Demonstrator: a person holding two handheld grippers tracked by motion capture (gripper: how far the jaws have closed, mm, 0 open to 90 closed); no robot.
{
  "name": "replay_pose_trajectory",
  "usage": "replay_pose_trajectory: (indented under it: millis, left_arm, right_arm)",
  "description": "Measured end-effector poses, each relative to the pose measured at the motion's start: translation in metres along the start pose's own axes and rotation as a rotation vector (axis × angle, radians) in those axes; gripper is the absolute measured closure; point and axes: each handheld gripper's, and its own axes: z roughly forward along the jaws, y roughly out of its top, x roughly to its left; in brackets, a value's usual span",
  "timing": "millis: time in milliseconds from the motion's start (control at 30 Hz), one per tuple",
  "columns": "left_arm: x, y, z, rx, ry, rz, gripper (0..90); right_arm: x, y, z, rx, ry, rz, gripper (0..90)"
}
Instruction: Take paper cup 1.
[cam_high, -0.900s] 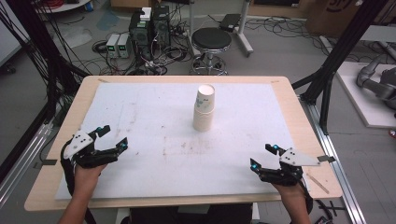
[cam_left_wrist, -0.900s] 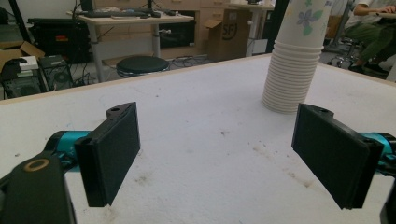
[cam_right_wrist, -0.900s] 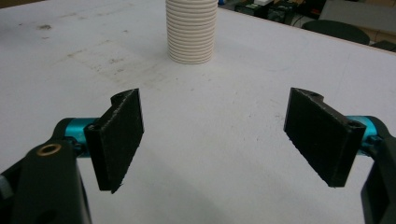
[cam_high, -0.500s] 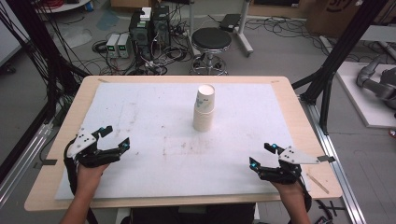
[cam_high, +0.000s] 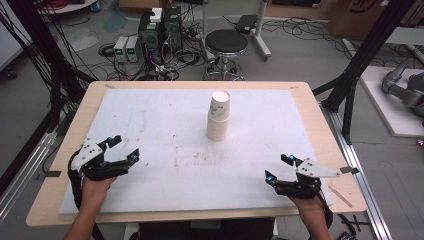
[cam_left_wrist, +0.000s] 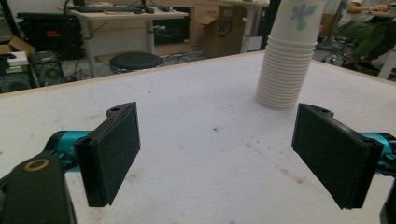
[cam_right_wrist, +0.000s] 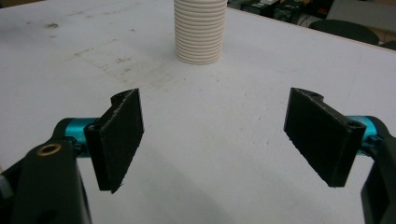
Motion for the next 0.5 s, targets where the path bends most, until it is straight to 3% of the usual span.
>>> replay_pose_trajectory:
  millis: [33, 267, 500]
  left_arm:
    - [-0.003, 0.001, 0.003, 0.013, -0.019, 0.012, 14.9]
    - [-0.011, 0.012, 0.017, 0.014, -0.098, -0.014, 14.7]
    - [-0.019, 0.031, 0.037, 0.003, -0.152, -0.009, 14.8]
  right_arm:
    - [0.0, 0.0, 0.0, -0.001, -0.002, -0.003, 20.4]
    - [0.0, -0.001, 0.0, 0.002, 0.005, -0.001, 20.4]
    - [0.0, -0.001, 0.0, 0.005, 0.009, 0.003, 20.4]
